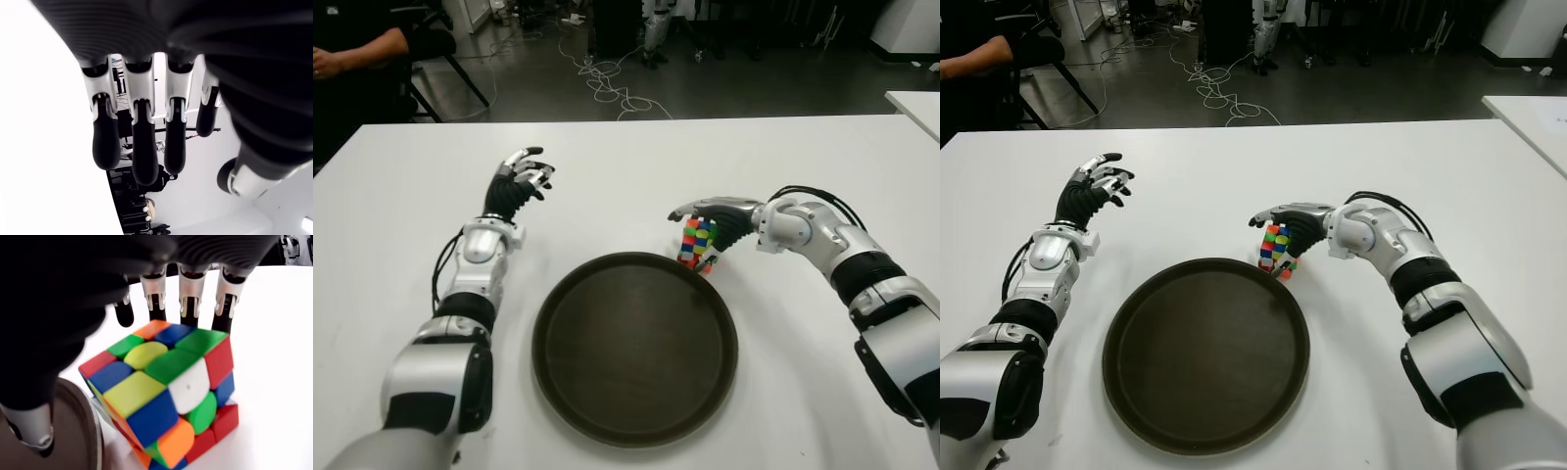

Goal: Pick up the Rubik's Cube and put it in the plate

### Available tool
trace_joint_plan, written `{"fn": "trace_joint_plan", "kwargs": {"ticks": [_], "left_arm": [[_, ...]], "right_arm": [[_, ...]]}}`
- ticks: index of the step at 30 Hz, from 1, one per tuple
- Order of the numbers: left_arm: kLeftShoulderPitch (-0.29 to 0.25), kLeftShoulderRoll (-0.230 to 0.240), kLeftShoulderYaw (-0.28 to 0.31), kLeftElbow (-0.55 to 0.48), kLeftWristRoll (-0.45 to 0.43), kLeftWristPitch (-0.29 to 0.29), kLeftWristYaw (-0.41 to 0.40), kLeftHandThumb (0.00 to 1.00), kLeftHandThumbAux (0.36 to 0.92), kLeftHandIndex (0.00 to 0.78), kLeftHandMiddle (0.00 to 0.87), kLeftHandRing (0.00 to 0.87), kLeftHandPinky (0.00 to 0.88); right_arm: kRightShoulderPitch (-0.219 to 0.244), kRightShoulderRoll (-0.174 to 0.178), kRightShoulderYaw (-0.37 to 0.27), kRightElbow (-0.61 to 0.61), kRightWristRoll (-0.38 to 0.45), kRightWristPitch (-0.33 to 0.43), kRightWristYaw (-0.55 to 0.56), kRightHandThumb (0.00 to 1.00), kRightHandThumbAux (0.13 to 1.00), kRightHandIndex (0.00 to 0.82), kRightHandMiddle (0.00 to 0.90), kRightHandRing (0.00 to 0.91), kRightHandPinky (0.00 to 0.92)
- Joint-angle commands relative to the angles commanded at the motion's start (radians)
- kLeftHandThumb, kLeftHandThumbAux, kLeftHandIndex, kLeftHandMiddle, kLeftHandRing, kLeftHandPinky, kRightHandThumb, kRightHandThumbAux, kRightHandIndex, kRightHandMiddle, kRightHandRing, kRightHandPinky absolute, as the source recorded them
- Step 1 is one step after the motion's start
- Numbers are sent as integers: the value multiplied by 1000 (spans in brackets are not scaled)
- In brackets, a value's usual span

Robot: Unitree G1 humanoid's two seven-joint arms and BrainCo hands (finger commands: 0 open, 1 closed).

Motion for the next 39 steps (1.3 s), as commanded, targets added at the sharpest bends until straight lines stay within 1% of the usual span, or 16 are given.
{"fn": "trace_joint_plan", "kwargs": {"ticks": [2,4,9,15,19,32,39], "left_arm": [[0,0,1,1,-1,1,-1,325,642,231,410,503,564],[0,0,1,1,-2,2,-2,329,645,234,412,501,565],[-1,1,2,2,-3,3,-6,331,650,235,411,496,561],[1,2,2,3,-3,-6,-13,313,641,229,398,487,545],[1,3,2,4,-2,-9,-12,304,639,228,402,491,552],[3,5,-1,3,1,-11,-10,292,642,232,406,488,550],[3,5,1,2,-2,-8,-14,294,644,237,402,485,545]], "right_arm": [[0,1,1,-1,-3,5,-4,0,638,83,182,239,324],[1,2,2,-3,-6,9,-7,0,651,86,197,257,339],[1,3,2,-4,-14,18,-21,0,672,89,208,270,351],[4,5,3,-9,-29,36,-55,0,668,89,208,269,347],[4,5,6,-11,-35,44,-61,0,662,87,199,258,342],[1,2,7,-8,-46,49,-81,0,674,89,186,244,330],[-1,-1,5,-5,-47,54,-89,0,686,96,203,264,346]]}}
